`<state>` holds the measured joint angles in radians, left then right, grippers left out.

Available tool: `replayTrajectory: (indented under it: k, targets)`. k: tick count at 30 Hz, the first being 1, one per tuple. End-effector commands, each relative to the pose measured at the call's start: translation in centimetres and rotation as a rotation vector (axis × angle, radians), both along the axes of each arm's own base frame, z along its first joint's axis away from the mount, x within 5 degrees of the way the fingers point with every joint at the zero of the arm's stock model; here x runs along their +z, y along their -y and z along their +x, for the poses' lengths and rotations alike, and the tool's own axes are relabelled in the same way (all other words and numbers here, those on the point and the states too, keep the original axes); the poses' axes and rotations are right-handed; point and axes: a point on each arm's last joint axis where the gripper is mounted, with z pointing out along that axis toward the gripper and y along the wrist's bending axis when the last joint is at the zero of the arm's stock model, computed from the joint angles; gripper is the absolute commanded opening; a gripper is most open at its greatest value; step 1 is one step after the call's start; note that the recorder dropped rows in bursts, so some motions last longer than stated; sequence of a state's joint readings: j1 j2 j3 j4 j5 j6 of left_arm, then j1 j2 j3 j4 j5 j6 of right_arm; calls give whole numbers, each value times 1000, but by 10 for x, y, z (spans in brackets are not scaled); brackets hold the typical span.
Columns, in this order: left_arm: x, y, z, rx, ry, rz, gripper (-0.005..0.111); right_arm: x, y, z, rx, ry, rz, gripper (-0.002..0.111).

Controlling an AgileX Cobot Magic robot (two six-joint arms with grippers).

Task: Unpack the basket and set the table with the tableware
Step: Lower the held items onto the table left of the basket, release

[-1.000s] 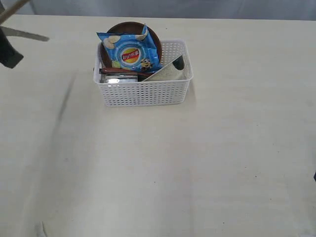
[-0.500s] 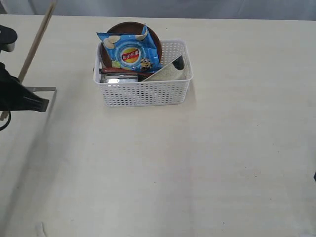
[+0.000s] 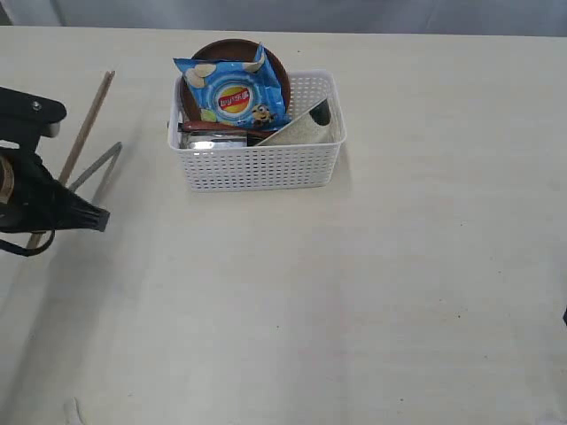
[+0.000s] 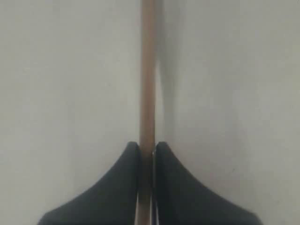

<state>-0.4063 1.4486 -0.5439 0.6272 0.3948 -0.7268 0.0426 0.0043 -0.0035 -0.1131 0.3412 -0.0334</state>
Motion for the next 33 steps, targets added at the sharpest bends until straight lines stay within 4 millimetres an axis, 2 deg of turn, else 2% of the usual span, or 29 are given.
replayTrajectory:
  k: [1,4,7,11,13,18,23,26,29,33]
  targets:
    - [-17,2,2,28,-67,-8,0,-1,0,0,-1,4,-5,0]
    - [-32,4,2,58,-128,-14,0,-1,0,0,-1,4,-5,0]
    - [-36,5,4,58,-140,-9,5,-1,0,0,-1,4,-5,0]
    - [-32,4,7,69,-141,4,39,-1,0,0,-1,4,-5,0]
    - [-31,5,8,71,-138,4,48,-1,0,0,-1,4,-5,0]
    - [-11,6,27,108,-143,71,49,-1,0,0,-1,4,-5,0]
    - [9,23,39,-38,-196,8,49,-1,0,0,-1,4,-5,0]
    - [13,33,43,-139,-212,-52,49,-1,0,0,-1,4,-5,0]
    - [10,31,53,-143,-220,-58,49,-1,0,0,-1,4,-5,0]
    - [13,22,73,-127,-63,-92,49,-1,0,0,-1,4,-5,0]
